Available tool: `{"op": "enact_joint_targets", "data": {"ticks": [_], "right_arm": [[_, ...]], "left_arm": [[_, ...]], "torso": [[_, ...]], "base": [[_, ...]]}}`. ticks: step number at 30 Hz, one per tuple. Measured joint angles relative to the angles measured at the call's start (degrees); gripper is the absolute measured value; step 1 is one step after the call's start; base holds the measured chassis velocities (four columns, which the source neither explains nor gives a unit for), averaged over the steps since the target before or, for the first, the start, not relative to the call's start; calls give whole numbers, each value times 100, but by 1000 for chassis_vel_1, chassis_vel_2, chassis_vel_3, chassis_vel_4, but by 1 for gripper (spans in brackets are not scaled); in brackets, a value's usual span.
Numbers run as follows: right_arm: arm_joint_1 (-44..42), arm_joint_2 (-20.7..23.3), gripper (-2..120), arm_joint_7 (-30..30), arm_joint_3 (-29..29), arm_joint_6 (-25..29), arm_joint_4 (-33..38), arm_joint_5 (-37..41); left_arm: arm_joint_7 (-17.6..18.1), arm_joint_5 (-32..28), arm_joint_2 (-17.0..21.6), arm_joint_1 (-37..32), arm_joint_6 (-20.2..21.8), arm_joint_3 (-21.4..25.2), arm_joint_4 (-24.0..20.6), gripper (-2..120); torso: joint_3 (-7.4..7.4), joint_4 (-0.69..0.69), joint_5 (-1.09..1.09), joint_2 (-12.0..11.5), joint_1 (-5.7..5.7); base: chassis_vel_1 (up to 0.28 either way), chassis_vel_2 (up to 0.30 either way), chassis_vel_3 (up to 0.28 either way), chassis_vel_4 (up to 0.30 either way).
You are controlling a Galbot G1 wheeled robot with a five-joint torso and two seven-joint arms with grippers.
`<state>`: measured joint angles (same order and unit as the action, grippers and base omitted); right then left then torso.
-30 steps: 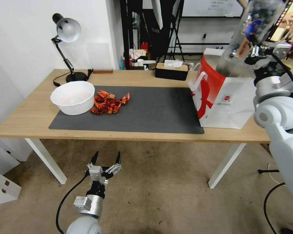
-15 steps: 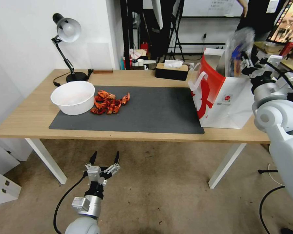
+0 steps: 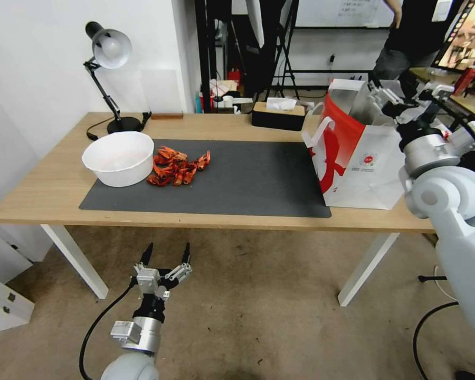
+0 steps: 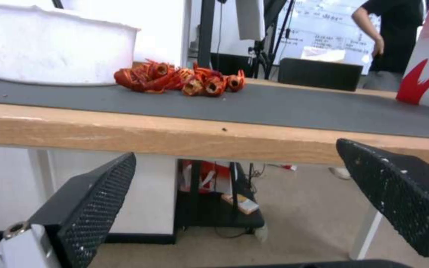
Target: Close the takeout container lid, then place the container into the takeout bag.
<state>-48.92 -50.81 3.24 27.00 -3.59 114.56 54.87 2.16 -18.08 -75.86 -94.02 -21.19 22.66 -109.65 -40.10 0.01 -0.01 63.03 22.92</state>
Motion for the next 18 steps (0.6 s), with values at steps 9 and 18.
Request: {"op": "enact_joint_targets", "data": {"ticks": [9, 18], "right_arm": [[-1500, 34, 100, -1097, 113, 281, 645, -747], [-3882, -457, 100, -1615, 529, 1725, 369, -1925]], "left_arm": [[-292, -393, -64, -104, -133, 71, -71, 100], [-498, -463, -87, -214, -276, 85, -51, 100]], "torso": [[0, -1, 0, 0, 0], [0, -3, 3, 0, -1]], "base": [[0, 0, 0, 0], [0, 0, 0, 0]]}}
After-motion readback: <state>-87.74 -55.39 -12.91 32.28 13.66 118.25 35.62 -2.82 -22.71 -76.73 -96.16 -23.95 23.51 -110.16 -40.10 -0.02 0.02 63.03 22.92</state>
